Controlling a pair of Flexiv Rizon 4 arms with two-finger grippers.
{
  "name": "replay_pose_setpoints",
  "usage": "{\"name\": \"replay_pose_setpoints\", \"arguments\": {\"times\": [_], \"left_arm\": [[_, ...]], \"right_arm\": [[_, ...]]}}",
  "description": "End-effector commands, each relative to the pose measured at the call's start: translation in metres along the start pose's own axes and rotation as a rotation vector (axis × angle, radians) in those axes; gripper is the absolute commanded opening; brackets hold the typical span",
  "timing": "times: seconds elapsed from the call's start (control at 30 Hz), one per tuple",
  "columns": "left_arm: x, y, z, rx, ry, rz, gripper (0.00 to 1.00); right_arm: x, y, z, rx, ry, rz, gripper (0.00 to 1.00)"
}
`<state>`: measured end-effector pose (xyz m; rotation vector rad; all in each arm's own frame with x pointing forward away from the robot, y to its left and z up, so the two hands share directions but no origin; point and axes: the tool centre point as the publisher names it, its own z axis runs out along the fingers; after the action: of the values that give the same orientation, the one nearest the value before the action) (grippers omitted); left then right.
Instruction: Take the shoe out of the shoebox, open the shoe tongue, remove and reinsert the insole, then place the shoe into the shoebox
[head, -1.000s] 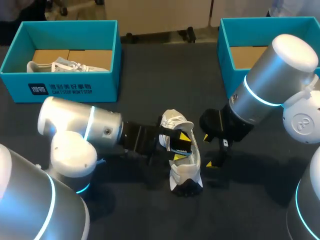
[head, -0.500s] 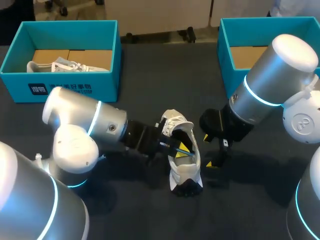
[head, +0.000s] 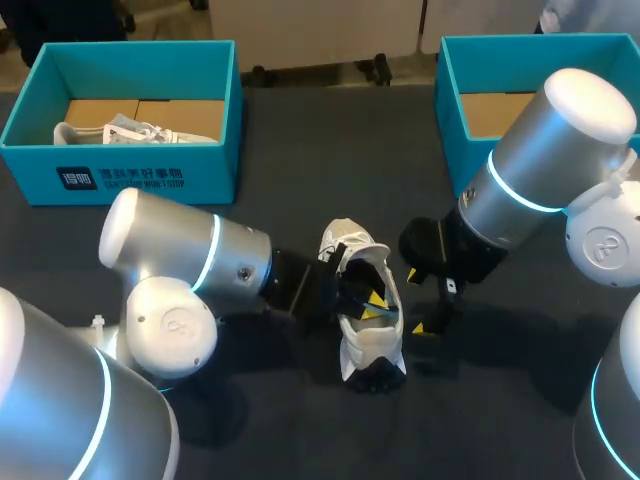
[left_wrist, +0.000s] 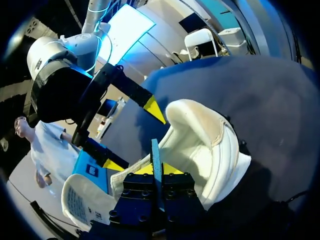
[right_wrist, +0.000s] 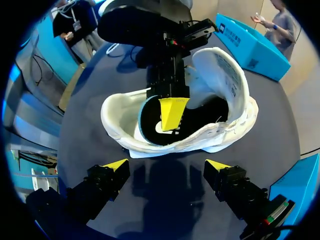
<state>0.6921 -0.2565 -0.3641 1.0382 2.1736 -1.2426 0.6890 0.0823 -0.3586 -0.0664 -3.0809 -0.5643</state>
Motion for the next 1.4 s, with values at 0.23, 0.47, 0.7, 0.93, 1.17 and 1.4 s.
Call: {"name": "replay_pose_setpoints", "arguments": {"times": [0.23, 0.47, 0.7, 0.93, 1.17, 1.4], "left_arm": [[-0.006, -0.003, -0.020, 0.027, 0.023, -0.048, 0.27], [-0.010, -0.006, -0.028, 0.054, 0.069, -0.073, 0.33], [-0.012, -0.008, -0.030, 0.073, 0.158, -0.072, 0.38], [-0.005, -0.008, -0.027, 0.073, 0.229, -0.051, 0.42], [0.001, -0.007, -0.033, 0.053, 0.294, -0.028, 0.40], [0.003, -0.005, -0.046, 0.037, 0.355, -0.014, 0.42]], "right_arm": [[0.000, 0.001, 0.002, 0.002, -0.001, 0.000, 1.00], [0.000, 0.001, 0.002, 0.002, -0.001, 0.000, 1.00], [0.000, 0.001, 0.002, 0.002, -0.001, 0.000, 1.00], [0.000, 0.001, 0.002, 0.002, -0.001, 0.000, 1.00], [-0.002, -0.010, -0.026, -0.010, -0.015, -0.024, 1.00], [-0.003, -0.033, -0.057, 0.014, -0.010, -0.044, 1.00]]}}
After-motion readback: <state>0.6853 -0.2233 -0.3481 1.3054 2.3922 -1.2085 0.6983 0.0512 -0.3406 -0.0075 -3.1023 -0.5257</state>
